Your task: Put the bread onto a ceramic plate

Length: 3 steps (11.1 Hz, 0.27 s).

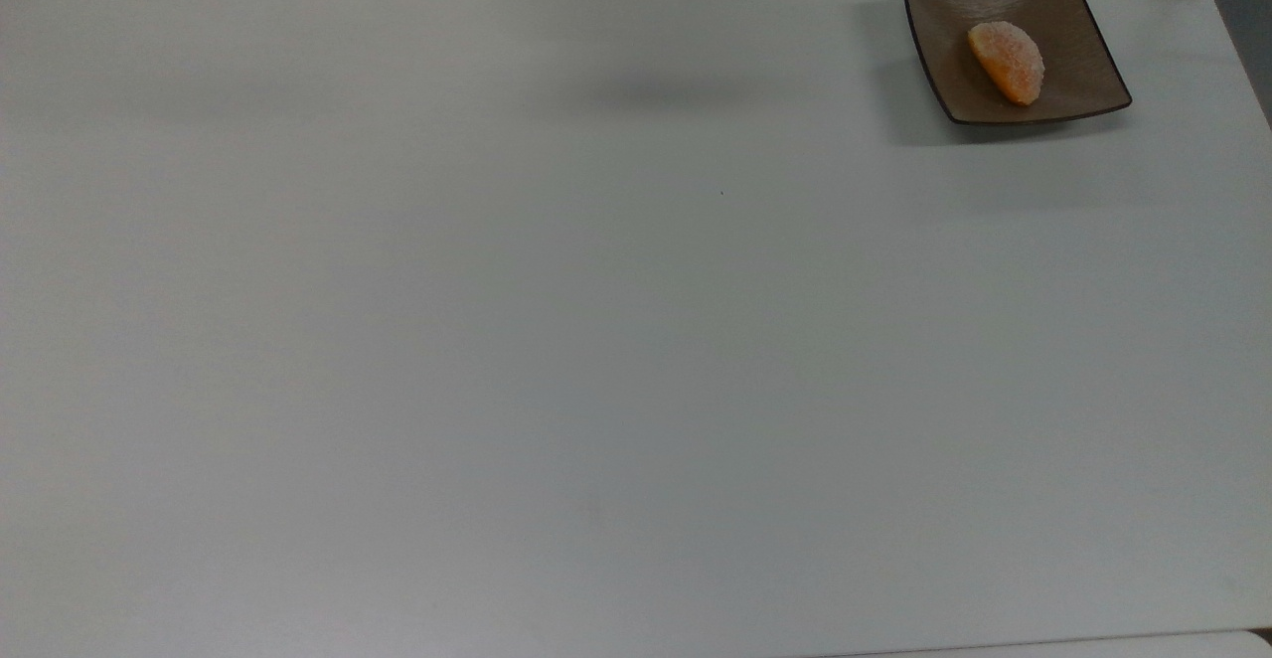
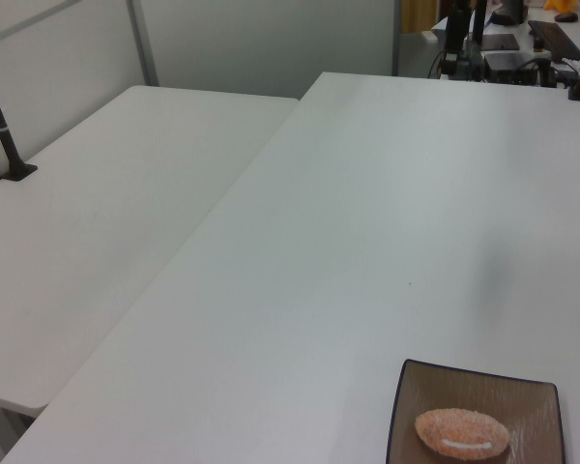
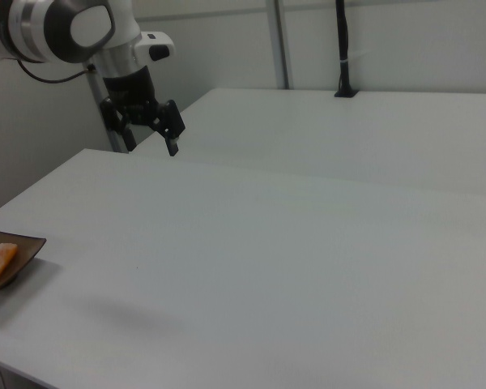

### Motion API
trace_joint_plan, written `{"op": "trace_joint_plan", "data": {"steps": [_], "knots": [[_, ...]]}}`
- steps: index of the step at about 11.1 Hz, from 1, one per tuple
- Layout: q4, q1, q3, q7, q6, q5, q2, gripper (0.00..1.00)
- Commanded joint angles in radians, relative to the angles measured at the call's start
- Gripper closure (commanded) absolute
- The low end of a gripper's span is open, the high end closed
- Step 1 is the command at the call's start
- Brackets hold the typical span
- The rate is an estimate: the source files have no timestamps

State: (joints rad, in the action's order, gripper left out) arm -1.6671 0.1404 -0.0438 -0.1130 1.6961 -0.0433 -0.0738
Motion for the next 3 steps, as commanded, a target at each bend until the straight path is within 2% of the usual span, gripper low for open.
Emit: {"op": "trace_joint_plan", "data": {"steps": [1,3], "knots": [[-0.019,0.001,-0.004,-0.020,0.051,-0.012,0.005,0.00],[-0.019,0.002,-0.004,-0.020,0.051,-0.012,0.005,0.00]]}}
